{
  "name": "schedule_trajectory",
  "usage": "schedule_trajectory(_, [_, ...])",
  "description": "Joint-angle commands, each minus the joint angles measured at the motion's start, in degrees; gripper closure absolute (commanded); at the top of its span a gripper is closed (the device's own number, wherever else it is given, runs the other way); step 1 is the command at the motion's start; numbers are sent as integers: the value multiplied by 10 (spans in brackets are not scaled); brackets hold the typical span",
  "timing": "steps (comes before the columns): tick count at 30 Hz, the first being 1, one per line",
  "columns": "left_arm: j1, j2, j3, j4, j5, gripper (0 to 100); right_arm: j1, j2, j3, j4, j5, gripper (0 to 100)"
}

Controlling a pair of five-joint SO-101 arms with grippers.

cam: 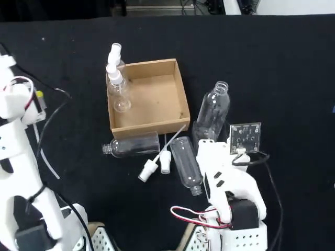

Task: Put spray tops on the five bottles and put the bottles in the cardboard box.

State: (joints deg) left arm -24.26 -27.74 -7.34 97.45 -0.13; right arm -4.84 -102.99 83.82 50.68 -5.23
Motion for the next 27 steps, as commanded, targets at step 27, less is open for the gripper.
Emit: schedule_trajectory(27, [502,-115,194,-686,5,970,-67,-28,127,-327,-5,987])
